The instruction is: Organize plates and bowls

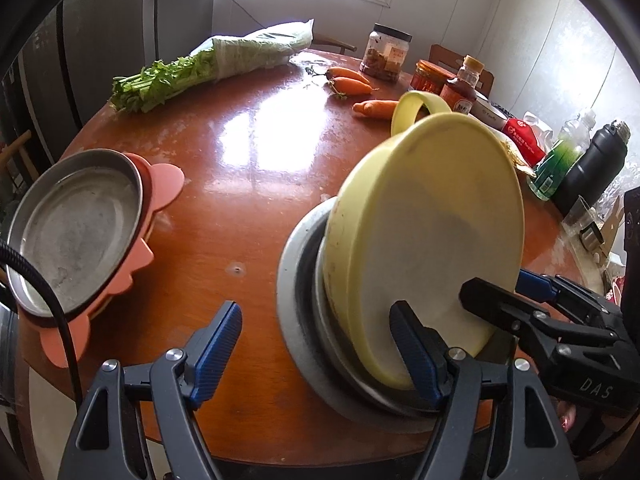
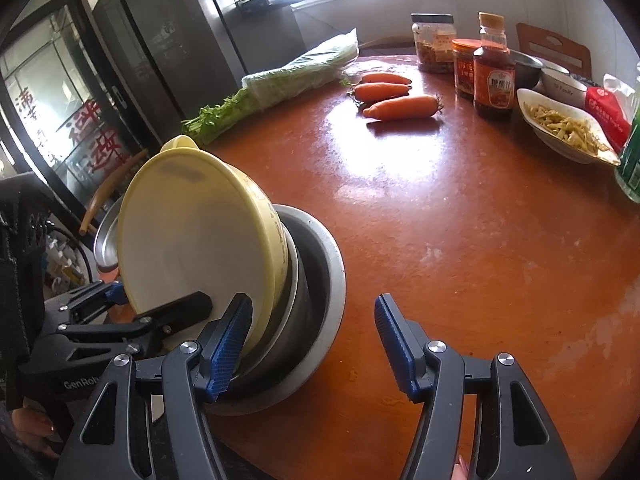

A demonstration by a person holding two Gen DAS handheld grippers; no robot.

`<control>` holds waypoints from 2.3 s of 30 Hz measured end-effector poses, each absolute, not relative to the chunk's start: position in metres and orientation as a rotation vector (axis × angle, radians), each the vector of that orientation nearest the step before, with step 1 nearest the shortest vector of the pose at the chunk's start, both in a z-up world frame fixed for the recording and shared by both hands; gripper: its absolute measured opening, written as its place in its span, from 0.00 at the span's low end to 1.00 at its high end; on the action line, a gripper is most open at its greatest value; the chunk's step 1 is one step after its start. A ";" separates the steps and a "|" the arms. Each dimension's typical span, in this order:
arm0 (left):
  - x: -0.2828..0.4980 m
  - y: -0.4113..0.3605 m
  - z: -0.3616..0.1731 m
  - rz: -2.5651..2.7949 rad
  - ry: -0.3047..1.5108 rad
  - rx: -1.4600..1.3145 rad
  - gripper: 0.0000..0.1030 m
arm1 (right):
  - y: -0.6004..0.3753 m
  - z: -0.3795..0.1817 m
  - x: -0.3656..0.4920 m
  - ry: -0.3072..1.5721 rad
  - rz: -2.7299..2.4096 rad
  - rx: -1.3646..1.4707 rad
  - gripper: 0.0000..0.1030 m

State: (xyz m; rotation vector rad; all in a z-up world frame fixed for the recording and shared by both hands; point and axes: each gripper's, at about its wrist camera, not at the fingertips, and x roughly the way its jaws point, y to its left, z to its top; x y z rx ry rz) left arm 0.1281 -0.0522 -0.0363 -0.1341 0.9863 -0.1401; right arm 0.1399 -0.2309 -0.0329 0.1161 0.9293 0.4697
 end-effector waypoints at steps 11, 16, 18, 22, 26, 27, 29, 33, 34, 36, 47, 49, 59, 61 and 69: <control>0.130 -0.056 -0.038 -0.186 0.988 -0.154 0.60 | -0.224 -0.042 0.140 0.962 0.537 0.186 0.53; 0.128 -0.059 -0.037 -0.194 0.983 -0.155 0.54 | -0.224 -0.040 0.140 0.955 0.537 0.182 0.52; 0.128 -0.059 -0.037 -0.190 0.984 -0.158 0.54 | -0.224 -0.040 0.140 0.956 0.537 0.182 0.51; 0.129 -0.060 -0.037 -0.190 0.987 -0.159 0.54 | -0.224 -0.040 0.140 0.954 0.532 0.178 0.51; 0.130 -0.061 -0.037 -0.191 0.993 -0.153 0.54 | -0.226 -0.040 0.141 0.956 0.529 0.179 0.50; 0.130 -0.062 -0.036 -0.189 0.994 -0.148 0.54 | -0.227 -0.040 0.141 0.959 0.529 0.181 0.50; 0.130 -0.062 -0.034 -0.185 0.992 -0.142 0.54 | -0.228 -0.039 0.142 0.957 0.532 0.183 0.50; 0.130 -0.062 -0.028 -0.180 0.982 -0.135 0.54 | -0.228 -0.034 0.142 0.943 0.540 0.181 0.50; 0.130 -0.063 -0.026 -0.178 0.979 -0.135 0.54 | -0.228 -0.033 0.143 0.942 0.542 0.180 0.50; 0.130 -0.063 -0.025 -0.177 0.975 -0.136 0.54 | -0.228 -0.031 0.144 0.936 0.542 0.177 0.50; 0.133 -0.064 -0.001 -0.165 0.950 -0.123 0.54 | -0.229 -0.011 0.149 0.911 0.556 0.179 0.49; 0.134 -0.061 0.004 -0.163 0.946 -0.125 0.54 | -0.227 -0.007 0.151 0.904 0.558 0.172 0.49; 0.138 -0.049 0.021 -0.154 0.920 -0.131 0.54 | -0.212 0.010 0.157 0.883 0.570 0.160 0.49; 0.140 -0.044 0.024 -0.156 0.915 -0.137 0.54 | -0.208 0.014 0.158 0.875 0.573 0.156 0.49; 0.142 -0.025 0.040 -0.139 0.886 -0.128 0.54 | -0.188 0.028 0.168 0.853 0.588 0.138 0.49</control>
